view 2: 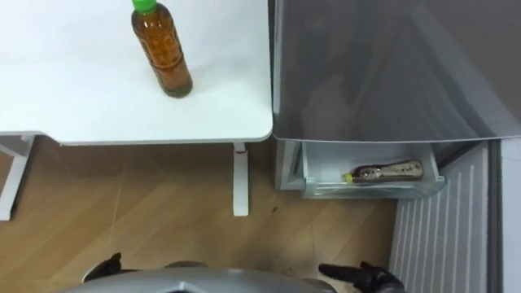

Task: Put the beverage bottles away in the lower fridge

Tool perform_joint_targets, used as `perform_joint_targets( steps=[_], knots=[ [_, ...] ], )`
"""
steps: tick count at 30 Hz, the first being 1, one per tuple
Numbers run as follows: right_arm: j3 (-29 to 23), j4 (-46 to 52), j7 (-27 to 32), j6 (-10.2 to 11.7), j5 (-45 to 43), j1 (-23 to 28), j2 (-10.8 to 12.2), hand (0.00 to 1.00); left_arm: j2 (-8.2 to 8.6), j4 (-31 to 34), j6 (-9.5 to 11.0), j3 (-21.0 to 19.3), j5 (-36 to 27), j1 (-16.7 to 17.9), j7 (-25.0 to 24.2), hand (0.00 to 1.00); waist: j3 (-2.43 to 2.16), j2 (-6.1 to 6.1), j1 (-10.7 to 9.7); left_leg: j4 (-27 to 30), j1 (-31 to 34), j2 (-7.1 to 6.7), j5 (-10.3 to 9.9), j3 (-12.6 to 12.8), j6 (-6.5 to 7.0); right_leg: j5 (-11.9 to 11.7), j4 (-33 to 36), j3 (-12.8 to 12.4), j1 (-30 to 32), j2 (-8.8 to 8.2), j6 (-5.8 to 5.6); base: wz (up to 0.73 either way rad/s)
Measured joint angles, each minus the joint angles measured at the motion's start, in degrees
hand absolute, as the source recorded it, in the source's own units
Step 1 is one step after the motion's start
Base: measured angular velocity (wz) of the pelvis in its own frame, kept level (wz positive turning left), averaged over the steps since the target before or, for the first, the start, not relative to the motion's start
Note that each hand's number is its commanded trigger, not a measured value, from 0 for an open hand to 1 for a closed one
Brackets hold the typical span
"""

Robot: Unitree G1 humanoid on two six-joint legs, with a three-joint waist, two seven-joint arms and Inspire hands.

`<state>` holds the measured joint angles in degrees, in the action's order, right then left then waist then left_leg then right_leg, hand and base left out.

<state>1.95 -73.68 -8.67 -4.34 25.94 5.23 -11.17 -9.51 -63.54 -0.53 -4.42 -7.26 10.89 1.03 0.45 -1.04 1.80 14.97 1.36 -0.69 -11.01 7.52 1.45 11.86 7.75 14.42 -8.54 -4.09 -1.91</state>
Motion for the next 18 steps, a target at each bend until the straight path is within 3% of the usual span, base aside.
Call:
perform_joint_targets(
  steps=[4, 12, 18],
  knots=[
    [-0.67, -0.19, 0.60, 0.13, -0.09, 0.38, 0.10, 0.00, 0.38, -0.67, -0.56, 0.05, -0.96, -0.20, 0.08, 0.00, -0.13, 0.06, -0.89, 0.66, -0.22, -0.06, -0.58, -0.12, 0.14, 0.19, 0.01, -0.02, -0.72, -0.08, -0.25, 0.00],
    [-0.68, -0.32, 2.48, -0.13, -1.06, 0.35, 0.39, 0.00, 1.27, -1.27, -0.83, -0.31, -2.77, 0.02, 3.51, 0.00, 0.05, -0.23, -1.39, 0.44, -2.16, -0.10, -0.84, -0.02, 0.05, 0.98, 0.06, -0.13, -2.33, -0.22, -0.28, 0.00],
    [-1.57, -0.72, 2.44, -0.44, -1.68, 0.38, 0.59, 0.00, 1.90, -1.03, -0.85, -7.98, -11.25, 0.22, 6.50, 0.00, 0.01, -0.69, -0.85, 0.74, -2.55, -0.09, -1.10, 0.18, -0.04, 1.08, 0.33, -0.26, -2.63, -0.20, -0.26, -0.02]
  ],
)
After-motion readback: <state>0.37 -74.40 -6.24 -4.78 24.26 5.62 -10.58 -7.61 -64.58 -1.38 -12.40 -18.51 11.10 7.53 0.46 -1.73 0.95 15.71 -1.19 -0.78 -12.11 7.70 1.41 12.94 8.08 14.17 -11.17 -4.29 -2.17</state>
